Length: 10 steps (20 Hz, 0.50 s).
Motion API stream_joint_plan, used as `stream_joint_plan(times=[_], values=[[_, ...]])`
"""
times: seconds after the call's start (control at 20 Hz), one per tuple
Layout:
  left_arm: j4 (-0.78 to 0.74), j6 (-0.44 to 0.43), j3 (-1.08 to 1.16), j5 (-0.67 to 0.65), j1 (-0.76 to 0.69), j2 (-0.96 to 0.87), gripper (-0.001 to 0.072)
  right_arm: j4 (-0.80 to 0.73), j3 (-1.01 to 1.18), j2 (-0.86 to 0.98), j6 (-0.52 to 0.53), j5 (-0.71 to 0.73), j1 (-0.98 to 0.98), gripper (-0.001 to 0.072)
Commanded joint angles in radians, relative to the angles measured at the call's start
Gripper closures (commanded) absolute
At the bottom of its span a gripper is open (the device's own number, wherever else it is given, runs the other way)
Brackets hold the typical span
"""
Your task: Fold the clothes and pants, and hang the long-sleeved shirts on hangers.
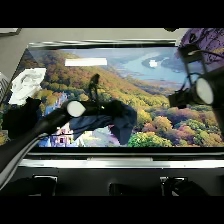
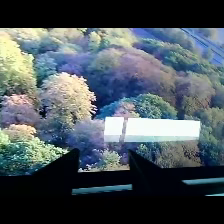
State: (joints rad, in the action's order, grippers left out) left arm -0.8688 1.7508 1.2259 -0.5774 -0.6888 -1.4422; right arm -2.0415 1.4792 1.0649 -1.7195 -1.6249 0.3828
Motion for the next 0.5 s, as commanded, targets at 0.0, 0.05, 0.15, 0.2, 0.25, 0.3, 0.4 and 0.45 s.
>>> stream_joint_plan(times=[0.0, 0.05, 0.15, 0.2, 0.25, 0.3, 0.4, 0.45], values=[[0.018, 0.089, 0.005, 0.048, -0.028, -0.114, 0.0237, 0.071, -0.078, -0.033, -0.001, 0.086, -0.178, 0.0287], [0.017, 0.092, 0.007, 0.011, -0.001, -0.108, 0.0153, 0.142, -0.106, -0.033, 0.005, 0.117, -0.24, 0.0287], [0.012, 0.05, 0.012, -0.12, 0.094, -0.07, 0.0152, 0.33, -0.168, -0.033, 0.007, 0.178, -0.407, 0.027], [0.012, 0.005, 0.012, -0.202, 0.159, -0.042, 0.0133, 0.473, -0.214, -0.033, 0.011, 0.212, -0.514, 0.0247], [0.012, -0.041, 0.012, -0.275, 0.221, -0.016, 0.0066, 0.633, -0.273, -0.033, 0.04, 0.24, -0.61, 0.0249], [0.011, -0.089, 0.012, -0.349, 0.289, 0.01, 0.0026, 0.801, -0.357, -0.033, 0.083, 0.256, -0.691, 0.025], [0.0, -0.137, 0.012, -0.447, 0.406, 0.05, 0.0027, 1.007, -0.554, -0.033, 0.184, 0.27, -0.739, 0.0253], [-0.017, -0.14, 0.012, -0.483, 0.463, 0.067, 0.0027, 1.073, -0.652, -0.033, 0.241, 0.282, -0.724, 0.0264]])
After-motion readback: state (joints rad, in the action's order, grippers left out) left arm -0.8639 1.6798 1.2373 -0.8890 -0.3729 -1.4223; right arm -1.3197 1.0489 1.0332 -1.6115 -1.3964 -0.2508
